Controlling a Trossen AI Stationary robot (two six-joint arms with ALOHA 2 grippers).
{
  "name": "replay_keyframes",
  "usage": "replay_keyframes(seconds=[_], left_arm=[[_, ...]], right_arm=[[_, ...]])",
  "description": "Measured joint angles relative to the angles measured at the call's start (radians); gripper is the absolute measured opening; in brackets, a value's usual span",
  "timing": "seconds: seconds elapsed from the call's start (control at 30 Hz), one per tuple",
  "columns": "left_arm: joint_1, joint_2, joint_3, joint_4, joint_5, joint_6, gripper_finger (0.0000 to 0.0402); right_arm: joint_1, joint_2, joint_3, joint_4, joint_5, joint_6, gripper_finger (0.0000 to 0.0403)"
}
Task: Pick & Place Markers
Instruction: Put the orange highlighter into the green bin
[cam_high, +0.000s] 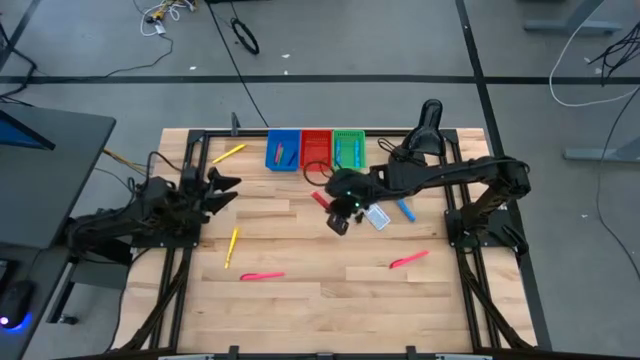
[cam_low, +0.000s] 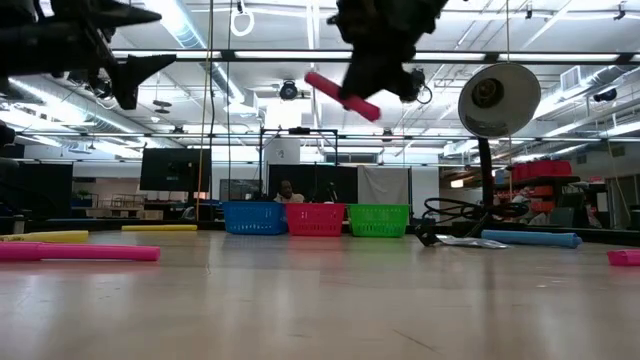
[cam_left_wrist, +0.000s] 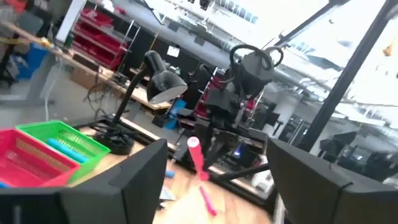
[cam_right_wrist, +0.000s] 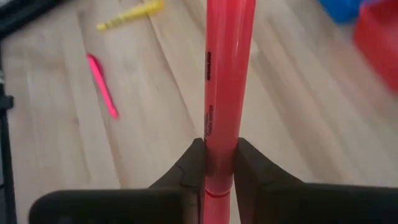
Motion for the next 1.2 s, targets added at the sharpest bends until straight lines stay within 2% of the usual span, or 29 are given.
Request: replay_keyframes(seconds=[0.27, 0.7, 1.0, 1.2], left_arm=[[0.0, 0.224, 0.182, -0.04, 0.002, -0.019, 0.0291], [0.0, 0.669, 0.515, -0.052, 0.002, -0.017, 0.0291], [0.0, 0.864, 0.704, -0.051, 0.038, 0.156, 0.0291], [0.0, 0.979, 0.831, -0.052, 0.061, 0.238, 0.0291]], right_arm=[[-0.032, 0.0, 0.041, 0.129, -0.001, -0.187, 0.0045], [-0.05, 0.0, 0.213, 0.136, -0.003, -0.441, 0.0045], [-0.067, -0.001, 0.345, 0.119, -0.007, -0.478, 0.0045], [-0.079, -0.001, 0.397, 0.109, -0.054, -0.477, 0.0045]])
